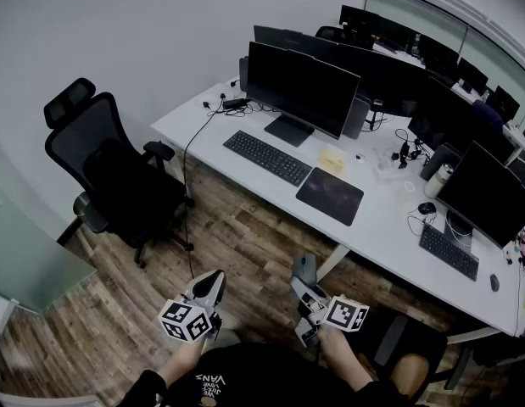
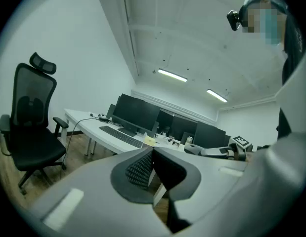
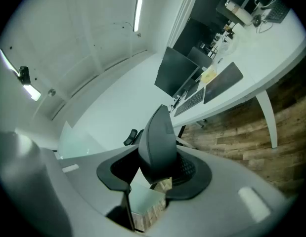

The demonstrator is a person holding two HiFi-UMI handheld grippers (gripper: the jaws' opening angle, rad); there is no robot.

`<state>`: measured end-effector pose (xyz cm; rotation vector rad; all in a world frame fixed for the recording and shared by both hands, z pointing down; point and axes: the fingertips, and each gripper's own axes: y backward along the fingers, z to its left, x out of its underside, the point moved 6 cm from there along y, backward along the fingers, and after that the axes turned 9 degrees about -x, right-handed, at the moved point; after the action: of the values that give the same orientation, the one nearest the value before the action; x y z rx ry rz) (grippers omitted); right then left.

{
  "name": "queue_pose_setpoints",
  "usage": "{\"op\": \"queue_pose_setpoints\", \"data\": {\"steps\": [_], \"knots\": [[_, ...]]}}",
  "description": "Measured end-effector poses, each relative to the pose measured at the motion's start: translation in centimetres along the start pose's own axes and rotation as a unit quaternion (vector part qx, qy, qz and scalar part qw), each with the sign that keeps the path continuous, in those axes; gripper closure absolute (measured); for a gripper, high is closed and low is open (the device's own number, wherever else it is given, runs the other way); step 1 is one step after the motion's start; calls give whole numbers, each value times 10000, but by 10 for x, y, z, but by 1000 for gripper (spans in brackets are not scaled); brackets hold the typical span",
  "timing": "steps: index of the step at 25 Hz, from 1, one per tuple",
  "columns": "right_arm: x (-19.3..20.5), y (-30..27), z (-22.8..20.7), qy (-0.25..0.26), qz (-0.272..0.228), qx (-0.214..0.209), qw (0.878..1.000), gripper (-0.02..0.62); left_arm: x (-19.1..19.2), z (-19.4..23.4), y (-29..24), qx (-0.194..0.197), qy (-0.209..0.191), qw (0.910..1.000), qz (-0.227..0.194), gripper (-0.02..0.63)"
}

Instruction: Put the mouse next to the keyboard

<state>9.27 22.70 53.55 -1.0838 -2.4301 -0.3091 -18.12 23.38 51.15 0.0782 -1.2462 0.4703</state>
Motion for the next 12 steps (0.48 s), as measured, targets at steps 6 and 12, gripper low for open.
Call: {"op": "queue_pose_setpoints", "data": {"steps": [6, 12], "knots": [[-6, -1, -5, 40, -81, 26, 10000, 422, -1, -1, -6, 23, -20, 10000, 5, 604], [-17, -17, -12, -38, -318, 45, 9995, 420, -3, 23, -24, 0, 55, 9999, 103, 604]]}}
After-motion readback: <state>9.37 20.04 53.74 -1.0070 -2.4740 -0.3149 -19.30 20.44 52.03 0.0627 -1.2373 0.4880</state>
